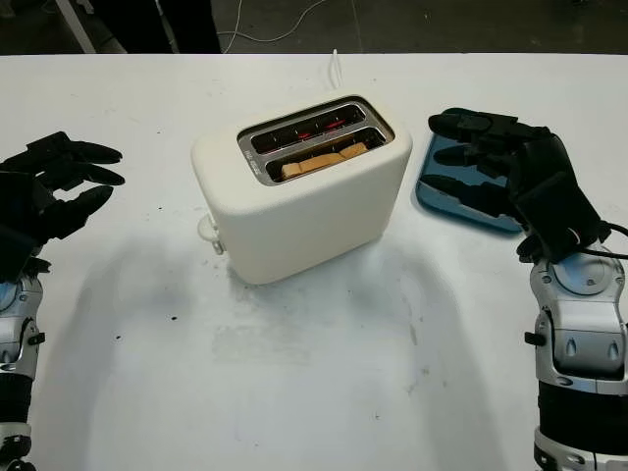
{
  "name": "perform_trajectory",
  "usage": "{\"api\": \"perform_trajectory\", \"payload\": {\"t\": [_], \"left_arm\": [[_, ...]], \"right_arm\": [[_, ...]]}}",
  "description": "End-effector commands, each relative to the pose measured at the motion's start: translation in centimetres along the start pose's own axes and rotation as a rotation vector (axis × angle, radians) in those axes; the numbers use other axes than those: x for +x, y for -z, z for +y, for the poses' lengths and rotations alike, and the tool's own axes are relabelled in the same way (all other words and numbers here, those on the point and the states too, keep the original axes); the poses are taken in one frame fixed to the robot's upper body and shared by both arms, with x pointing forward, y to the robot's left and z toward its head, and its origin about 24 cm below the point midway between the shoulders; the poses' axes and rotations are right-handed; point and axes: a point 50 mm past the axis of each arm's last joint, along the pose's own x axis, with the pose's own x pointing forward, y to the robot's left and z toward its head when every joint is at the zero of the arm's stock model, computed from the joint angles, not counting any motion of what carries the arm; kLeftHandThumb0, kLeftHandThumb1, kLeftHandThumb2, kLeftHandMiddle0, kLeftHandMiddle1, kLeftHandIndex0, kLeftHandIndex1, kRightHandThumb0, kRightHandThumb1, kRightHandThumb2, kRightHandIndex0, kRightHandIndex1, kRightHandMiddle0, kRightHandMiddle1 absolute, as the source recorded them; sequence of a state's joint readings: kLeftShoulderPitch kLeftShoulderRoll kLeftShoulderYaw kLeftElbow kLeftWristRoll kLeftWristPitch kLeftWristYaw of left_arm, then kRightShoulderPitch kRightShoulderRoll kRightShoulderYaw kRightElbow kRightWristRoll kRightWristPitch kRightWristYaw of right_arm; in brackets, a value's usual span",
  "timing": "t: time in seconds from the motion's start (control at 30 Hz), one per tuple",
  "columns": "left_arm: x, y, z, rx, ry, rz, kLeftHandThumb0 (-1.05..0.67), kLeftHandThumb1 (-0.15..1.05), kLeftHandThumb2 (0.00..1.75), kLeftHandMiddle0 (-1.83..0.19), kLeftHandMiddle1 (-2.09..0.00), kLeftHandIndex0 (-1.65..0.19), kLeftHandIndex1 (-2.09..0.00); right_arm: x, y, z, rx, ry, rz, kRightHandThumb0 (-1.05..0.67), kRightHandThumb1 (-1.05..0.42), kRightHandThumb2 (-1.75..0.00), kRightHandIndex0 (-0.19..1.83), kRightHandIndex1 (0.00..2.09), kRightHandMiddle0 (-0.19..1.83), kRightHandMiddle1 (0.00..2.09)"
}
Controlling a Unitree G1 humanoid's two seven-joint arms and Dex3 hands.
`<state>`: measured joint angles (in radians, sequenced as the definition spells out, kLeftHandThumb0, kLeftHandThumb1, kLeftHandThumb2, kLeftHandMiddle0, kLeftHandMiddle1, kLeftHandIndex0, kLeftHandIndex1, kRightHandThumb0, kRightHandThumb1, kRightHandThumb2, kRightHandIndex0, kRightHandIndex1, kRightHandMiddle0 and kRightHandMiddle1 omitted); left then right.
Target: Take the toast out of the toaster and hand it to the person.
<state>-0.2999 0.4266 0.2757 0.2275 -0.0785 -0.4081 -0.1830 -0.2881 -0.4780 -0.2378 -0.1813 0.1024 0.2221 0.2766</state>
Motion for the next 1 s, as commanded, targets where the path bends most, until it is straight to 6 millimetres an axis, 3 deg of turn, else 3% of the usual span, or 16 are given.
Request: {"api": "perform_trajectory", "payload": {"t": [0.0, 0.97], "left_arm": [[-0.24, 0.00, 0.23, 0.000, -0.010, 0.002, -1.05, 0.92, 0.10, -0.70, -1.03, -0.73, -0.78], [-0.05, -0.02, 0.22, -0.003, -0.010, -0.008, -1.05, 0.92, 0.10, -0.71, -1.03, -0.72, -0.80]], "right_arm": [[-0.12, 0.01, -0.13, 0.015, 0.012, 0.002, -0.45, -0.71, 0.00, 0.60, 0.75, 0.91, 0.01], [-0.03, -0.07, -0.07, 0.027, 0.005, -0.006, -0.44, -0.71, 0.00, 0.61, 0.76, 0.91, 0.01]]}}
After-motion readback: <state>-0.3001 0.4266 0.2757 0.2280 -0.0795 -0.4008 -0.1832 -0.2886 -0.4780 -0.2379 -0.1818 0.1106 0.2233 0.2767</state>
